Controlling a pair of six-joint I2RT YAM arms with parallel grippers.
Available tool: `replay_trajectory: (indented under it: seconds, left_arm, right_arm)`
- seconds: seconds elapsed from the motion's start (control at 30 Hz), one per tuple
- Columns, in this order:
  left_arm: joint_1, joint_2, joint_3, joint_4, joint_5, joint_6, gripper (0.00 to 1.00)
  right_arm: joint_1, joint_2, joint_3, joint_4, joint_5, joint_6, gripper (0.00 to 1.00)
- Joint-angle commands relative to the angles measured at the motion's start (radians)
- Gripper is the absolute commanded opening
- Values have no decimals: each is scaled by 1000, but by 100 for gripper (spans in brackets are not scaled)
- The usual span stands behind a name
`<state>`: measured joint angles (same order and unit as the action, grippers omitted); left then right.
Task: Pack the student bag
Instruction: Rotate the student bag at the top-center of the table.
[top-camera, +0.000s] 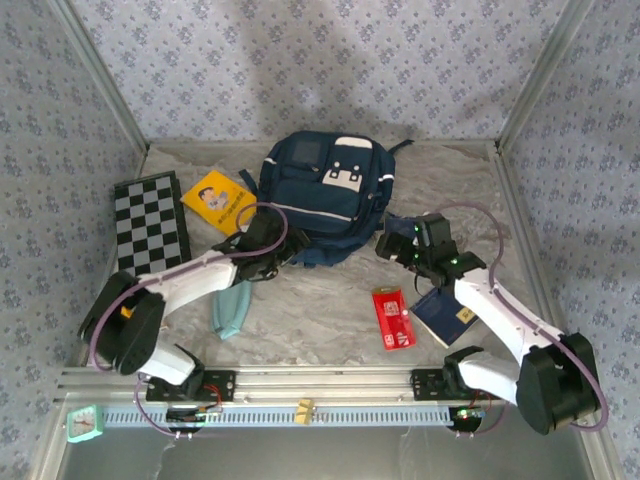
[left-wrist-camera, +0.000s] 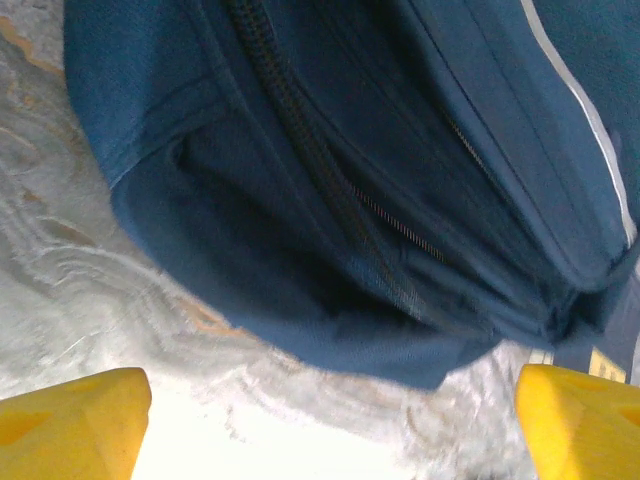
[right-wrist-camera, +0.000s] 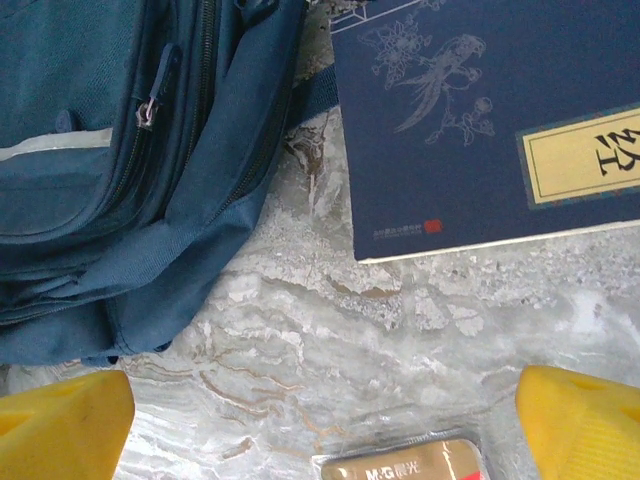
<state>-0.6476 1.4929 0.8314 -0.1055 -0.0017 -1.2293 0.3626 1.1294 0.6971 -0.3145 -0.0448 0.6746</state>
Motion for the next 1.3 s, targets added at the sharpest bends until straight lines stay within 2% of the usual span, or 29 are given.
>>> replay_trajectory:
  seconds: [0.0,0.13,0.27,0.37,0.5,0.57,0.67,0.8,0.9,0.97,1.03,1.1,1.2,1.27]
  left_arm:
    - [-12,78,82,51,-46,-118,90]
    - [-17,177,150,11,-74,-147,86]
    - [-24,218,144,-6,-109,-192,75]
    - [-17,215,103,33,-125,-190,59]
    - [3,190,84,-70,-153,-140,31]
    - [16,158,40,-65,-166,-96,24]
    - [83,122,9,-90,-140,13,13]
    - [245,101,-8,-100,-46,222,6]
    - [348,100,8,-69,54,352,6]
    - [382,106,44,-88,78,407,9]
    - [410,101,76,-110,106,444,23]
    - [417,68,86,-115,129,459,29]
    - [400,-9,82,-119,158,457,52]
    - [368,-59,88,-171,125,435,58]
  right_arm:
    - [7,16,39,10,11,13,100]
    - [7,15,41,4,24,7,100]
    - [1,12,54,-14,44,4,100]
    - [-1,12,68,-29,51,1,100]
    - [0,11,81,-46,66,0,100]
    - [0,10,85,-51,68,3,100]
    - [7,9,95,-57,65,7,100]
    - [45,15,101,-70,65,44,100]
    - [88,35,104,-54,74,79,100]
    - [94,63,110,-36,66,105,100]
    - [86,100,140,-46,48,111,100]
    - [76,132,184,-76,52,114,100]
    - [44,187,232,-78,27,118,100]
    - [17,229,250,-50,-17,118,100]
